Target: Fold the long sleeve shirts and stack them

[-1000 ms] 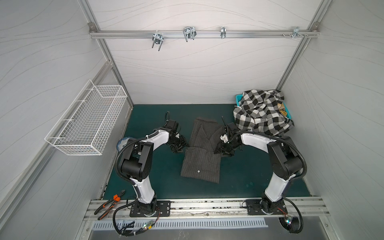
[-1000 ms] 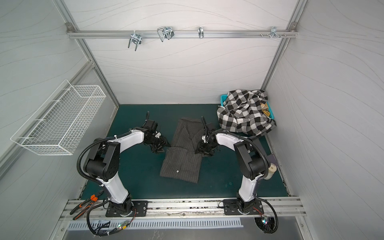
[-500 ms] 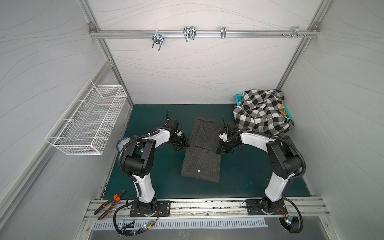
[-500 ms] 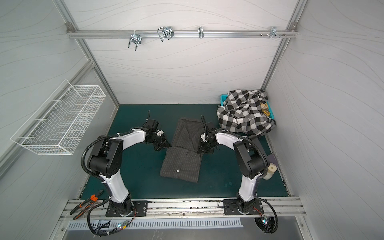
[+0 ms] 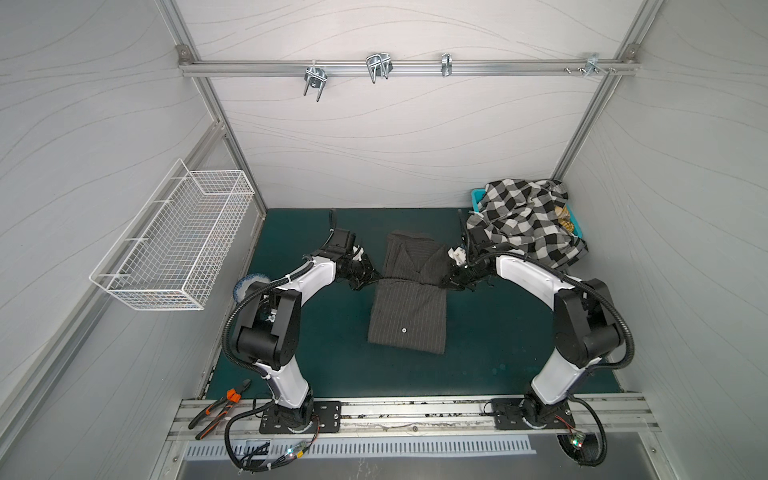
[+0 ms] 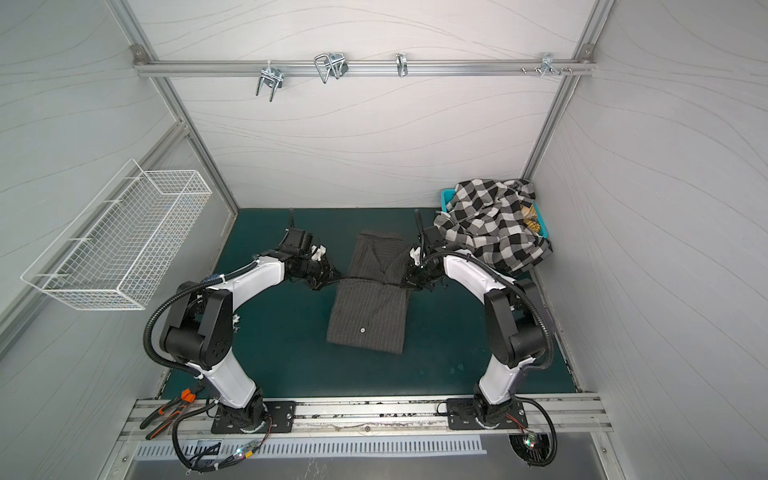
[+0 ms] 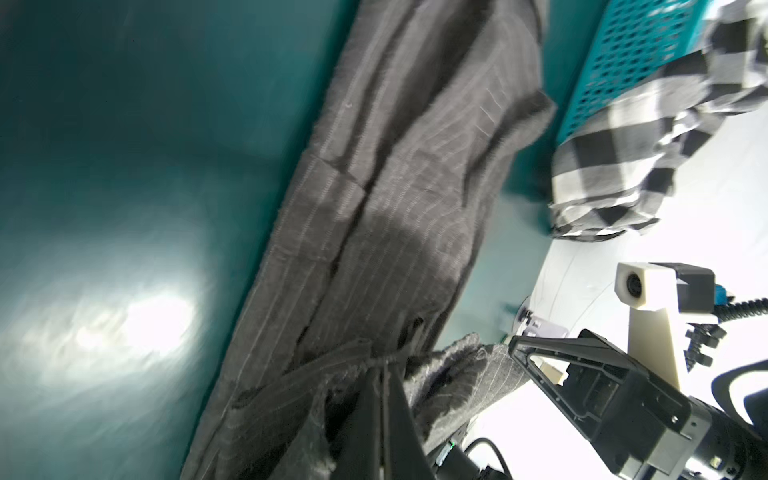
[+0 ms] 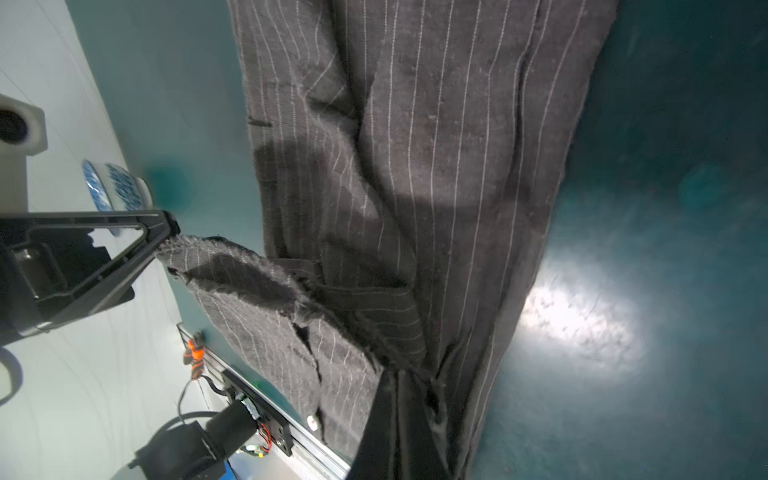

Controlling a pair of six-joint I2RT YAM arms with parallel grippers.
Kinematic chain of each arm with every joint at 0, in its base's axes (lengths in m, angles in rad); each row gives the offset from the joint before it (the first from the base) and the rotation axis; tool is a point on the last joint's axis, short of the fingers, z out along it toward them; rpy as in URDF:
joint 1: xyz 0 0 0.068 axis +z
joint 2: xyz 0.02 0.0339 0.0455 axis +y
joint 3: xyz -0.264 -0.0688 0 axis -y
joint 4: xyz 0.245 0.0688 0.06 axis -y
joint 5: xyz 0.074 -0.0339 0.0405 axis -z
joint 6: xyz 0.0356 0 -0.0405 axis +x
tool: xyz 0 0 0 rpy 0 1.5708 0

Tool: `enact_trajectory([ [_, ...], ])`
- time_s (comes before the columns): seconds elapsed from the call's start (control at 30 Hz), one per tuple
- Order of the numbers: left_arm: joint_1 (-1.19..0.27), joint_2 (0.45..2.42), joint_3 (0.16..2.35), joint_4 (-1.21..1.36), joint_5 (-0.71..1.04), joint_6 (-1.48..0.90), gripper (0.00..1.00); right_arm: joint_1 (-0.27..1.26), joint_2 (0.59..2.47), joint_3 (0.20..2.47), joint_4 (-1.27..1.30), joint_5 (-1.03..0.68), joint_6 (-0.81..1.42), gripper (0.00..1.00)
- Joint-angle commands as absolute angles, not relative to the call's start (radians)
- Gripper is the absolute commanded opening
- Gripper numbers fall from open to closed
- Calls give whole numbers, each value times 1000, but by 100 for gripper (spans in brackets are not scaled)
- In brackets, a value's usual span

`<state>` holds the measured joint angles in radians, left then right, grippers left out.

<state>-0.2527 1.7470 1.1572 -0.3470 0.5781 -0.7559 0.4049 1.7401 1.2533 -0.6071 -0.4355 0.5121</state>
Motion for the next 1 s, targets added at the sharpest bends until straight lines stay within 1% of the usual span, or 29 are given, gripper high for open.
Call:
enact_trajectory([
  [0.0, -262, 1849, 1228, -299, 546, -745, 0, 383, 1855, 1311, -627, -469, 465, 0],
  [0.1, -265, 1949, 1283, -284, 534, -744, 0, 367, 1947, 1368, -617, -477, 463, 0],
  [0.3, -268, 2123, 1459, -309, 523, -752, 0, 325, 2085, 1490, -641, -451, 463, 0],
  [0.33, -271, 2148, 1496, -336, 523, -744, 0, 320, 2097, 1504, -648, -443, 463, 7],
  [0.4, -272, 2191, 1577, -416, 531, -735, 0, 311, 2093, 1526, -679, -420, 456, 33],
  [0.43, -272, 2190, 1600, -456, 523, -732, 9, 311, 2079, 1526, -691, -408, 452, 41],
  [0.5, -263, 2114, 1560, -478, 478, -748, 40, 313, 2010, 1511, -725, -371, 438, 55],
  [0.53, -258, 2057, 1522, -476, 446, -758, 50, 318, 1972, 1499, -744, -343, 432, 60],
  [0.6, -238, 1909, 1423, -498, 377, -769, 65, 334, 1875, 1460, -797, -276, 420, 65],
  [0.63, -229, 1846, 1376, -516, 356, -773, 80, 342, 1830, 1432, -812, -256, 419, 67],
  [0.67, -221, 1775, 1314, -528, 347, -775, 87, 353, 1778, 1391, -826, -238, 427, 69],
  [0.73, -217, 1665, 1195, -540, 354, -780, 88, 382, 1689, 1300, -843, -230, 447, 70],
  [0.83, -219, 1560, 1002, -515, 473, -789, 85, 446, 1558, 1132, -824, -232, 519, 69],
  [0.9, -219, 1500, 876, -436, 550, -825, 84, 498, 1497, 1034, -774, -278, 580, 67],
  [0.97, -221, 1472, 799, -375, 585, -849, 84, 541, 1467, 976, -734, -302, 635, 65],
])
